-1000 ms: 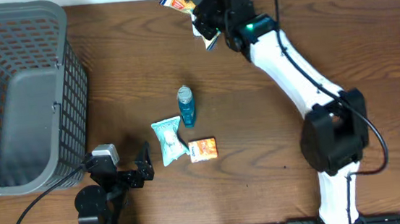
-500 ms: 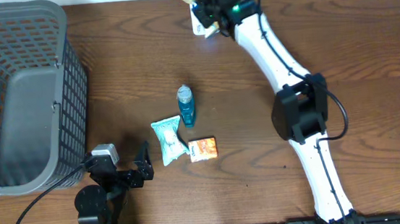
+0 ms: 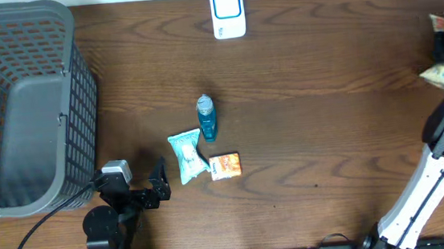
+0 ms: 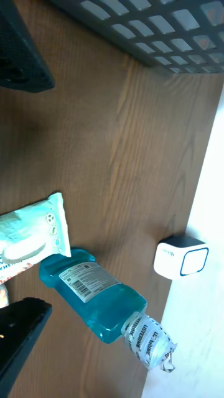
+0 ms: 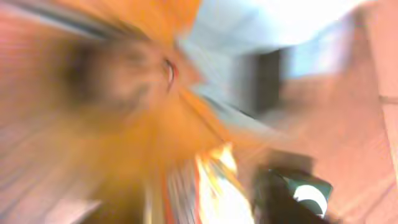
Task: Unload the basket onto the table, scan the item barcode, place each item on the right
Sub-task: 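Carry the bag to the right side and drop it on the table, then move the right gripper to the orange box and grasp it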
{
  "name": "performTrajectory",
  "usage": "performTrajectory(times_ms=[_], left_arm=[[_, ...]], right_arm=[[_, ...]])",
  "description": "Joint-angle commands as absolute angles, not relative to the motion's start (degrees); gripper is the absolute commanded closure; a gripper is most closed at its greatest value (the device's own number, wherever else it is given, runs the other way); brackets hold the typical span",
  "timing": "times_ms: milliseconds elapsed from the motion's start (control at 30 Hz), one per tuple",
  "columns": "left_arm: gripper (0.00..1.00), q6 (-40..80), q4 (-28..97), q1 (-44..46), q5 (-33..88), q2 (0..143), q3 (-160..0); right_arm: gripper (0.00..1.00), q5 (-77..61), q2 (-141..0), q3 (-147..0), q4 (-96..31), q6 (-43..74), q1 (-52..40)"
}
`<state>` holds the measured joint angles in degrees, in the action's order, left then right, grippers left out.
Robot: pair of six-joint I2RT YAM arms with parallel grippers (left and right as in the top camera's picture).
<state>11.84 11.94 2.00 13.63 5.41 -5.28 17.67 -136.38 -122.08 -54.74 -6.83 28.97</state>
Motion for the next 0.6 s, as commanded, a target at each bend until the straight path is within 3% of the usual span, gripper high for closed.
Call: performTrajectory(times_ms=[0, 233, 433, 467, 500, 533, 567], left_arm=[[0.02, 11.7, 13.0, 2.2, 13.9, 5.1, -4.2], [0.02, 11.7, 13.0, 2.2, 13.9, 5.1, -4.2], [0.02, 11.7, 13.0, 2.2, 13.9, 5.1, -4.2], [0.02, 11.7, 13.0, 2.2, 13.9, 5.1, -4.2], [0.02, 11.7, 13.0, 2.2, 13.9, 5.1, -4.2], [0.02, 11.7, 13.0, 2.2, 13.9, 5.1, -4.2], [0.02, 11.7, 13.0, 2.2, 13.9, 5.1, -4.2]], right_arm=[[0.01, 11.9, -133.5, -127.6, -58.3, 1.4, 30.0], [0.01, -18.9, -119.8, -131.4, -69.9, 5.8, 22.3], [0.01, -28.2, -118.1, -131.2, -82.4, 8.7, 9.8], [0.14, -28.7, -118.3, -131.0, -91.0, 3.4, 5.5], [0.18, -28.9, -118.3, -130.5, -95.3, 0.2, 3.1], [0.3, -29.2, -118.2, -128.8, -97.4, -2.5, -0.4], [0.23, -29.1, -117.6, -126.2, -97.0, -2.5, -3.6]])
